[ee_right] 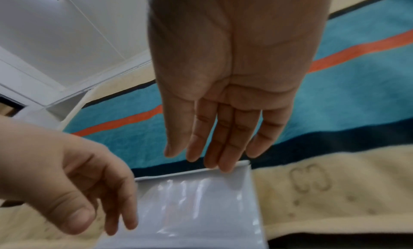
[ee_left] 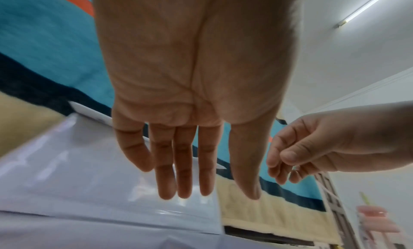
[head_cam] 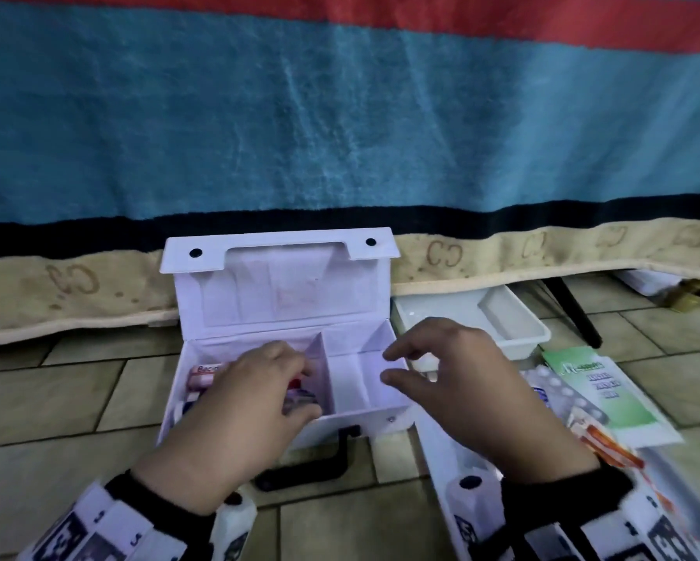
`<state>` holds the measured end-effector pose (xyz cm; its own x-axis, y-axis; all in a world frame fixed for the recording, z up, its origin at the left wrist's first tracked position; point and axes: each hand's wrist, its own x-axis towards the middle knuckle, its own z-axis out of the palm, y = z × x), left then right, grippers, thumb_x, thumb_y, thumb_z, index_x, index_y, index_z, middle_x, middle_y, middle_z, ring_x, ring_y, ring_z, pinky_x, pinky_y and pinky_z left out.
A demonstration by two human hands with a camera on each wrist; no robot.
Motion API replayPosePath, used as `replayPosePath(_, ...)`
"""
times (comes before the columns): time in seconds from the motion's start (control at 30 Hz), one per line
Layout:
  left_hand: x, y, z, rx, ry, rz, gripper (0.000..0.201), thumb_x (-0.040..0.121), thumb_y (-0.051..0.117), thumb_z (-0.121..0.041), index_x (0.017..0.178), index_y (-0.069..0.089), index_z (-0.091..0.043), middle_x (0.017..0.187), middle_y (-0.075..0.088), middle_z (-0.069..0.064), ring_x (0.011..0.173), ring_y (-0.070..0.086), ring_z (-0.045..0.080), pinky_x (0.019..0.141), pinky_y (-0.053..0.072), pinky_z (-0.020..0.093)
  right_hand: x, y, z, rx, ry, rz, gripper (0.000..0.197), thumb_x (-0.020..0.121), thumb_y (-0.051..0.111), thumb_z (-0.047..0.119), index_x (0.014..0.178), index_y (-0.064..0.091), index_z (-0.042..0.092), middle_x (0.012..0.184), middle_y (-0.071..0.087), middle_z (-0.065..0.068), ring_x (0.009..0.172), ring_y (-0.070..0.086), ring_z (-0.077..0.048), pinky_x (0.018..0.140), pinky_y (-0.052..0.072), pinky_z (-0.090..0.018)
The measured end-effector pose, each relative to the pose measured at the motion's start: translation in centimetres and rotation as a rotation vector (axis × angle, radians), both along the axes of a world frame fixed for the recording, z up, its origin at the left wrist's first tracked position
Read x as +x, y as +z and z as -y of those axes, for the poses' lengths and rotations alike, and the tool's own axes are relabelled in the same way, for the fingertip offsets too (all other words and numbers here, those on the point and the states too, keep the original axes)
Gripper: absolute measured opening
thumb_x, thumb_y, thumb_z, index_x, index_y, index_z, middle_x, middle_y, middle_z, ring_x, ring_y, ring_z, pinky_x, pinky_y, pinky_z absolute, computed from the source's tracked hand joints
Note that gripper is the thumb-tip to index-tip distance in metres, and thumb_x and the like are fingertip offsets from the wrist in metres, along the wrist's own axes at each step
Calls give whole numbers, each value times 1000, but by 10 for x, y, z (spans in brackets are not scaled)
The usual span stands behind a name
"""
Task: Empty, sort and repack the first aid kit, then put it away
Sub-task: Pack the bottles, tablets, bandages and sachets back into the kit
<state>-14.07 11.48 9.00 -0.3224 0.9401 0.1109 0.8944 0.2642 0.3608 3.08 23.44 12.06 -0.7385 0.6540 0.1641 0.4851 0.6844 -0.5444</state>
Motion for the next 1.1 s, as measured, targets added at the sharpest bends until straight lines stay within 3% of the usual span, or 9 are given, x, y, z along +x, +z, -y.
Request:
replayPosePath(0.17,62,-5,-34,24,-112,37,29,87,57,-44,113,57,-32,109,49,-14,107,48,5,88,37,19,78,-2,-31,59,-226,-54,9,76,74,25,84,71,29,85,65,13,84,57,3,73,41,-7)
replayPosePath(0.27,93,-13,-50,-26,-149,50,30,89,54,-43,115,57,-29,103,45,-13,106,48,7,90,38,20,119,-14,-44,58,-341,5,8,77,74,24,83,72,27,84,65,12,78,58,5,65,41,-5)
replayPosePath(0.37,113,-19,-58,-78,-184,73,32,89,53,-45,117,55,-30,99,40,-13,107,47,7,92,39,21,148,-26,-51,38,-379,72,9,76,74,25,85,72,27,86,67,9,77,58,0,64,38,-7)
replayPosePath(0.43,123,-20,-64,-122,-205,71,33,90,52,-46,120,52,-33,105,43,-13,109,46,6,91,38,20,161,-32,-52,-8,-376,115,12,75,75,26,87,72,27,87,66,10,79,60,-4,64,39,-10)
replayPosePath(0.57,138,-24,-74,-195,-234,88,38,88,54,-48,123,50,-35,121,46,-10,116,46,10,97,39,28,177,-44,-54,-75,-313,204,18,71,78,29,87,71,30,83,59,14,73,56,-1,63,37,-3)
replayPosePath(0.67,151,-28,-80,-246,-168,88,47,83,56,-54,125,47,-34,121,48,-9,115,48,12,97,41,33,181,-53,-56,-98,-246,290,26,65,80,33,89,71,31,89,57,13,82,59,-5,70,42,-10)
replayPosePath(0.77,159,-30,-86,-334,-72,96,51,80,58,-59,122,46,-31,113,54,-7,106,54,14,91,46,35,179,-61,-55,-110,-178,343,32,66,78,35,96,69,31,96,55,14,94,59,-6,82,45,-20)
replayPosePath(0.93,166,-29,-95,-376,-22,100,47,83,61,-49,118,42,-24,94,57,-4,95,58,17,73,43,29,166,-72,-50,-64,2,362,34,75,66,38,108,65,32,107,55,15,101,56,-6,87,43,-20)
replayPosePath(1.1,161,-28,-95,-360,47,156,38,86,62,-38,114,45,-20,86,57,-2,87,59,16,78,47,31,159,-77,-47,-100,145,340,35,77,59,38,111,62,31,115,54,15,110,53,-9,96,43,-23)
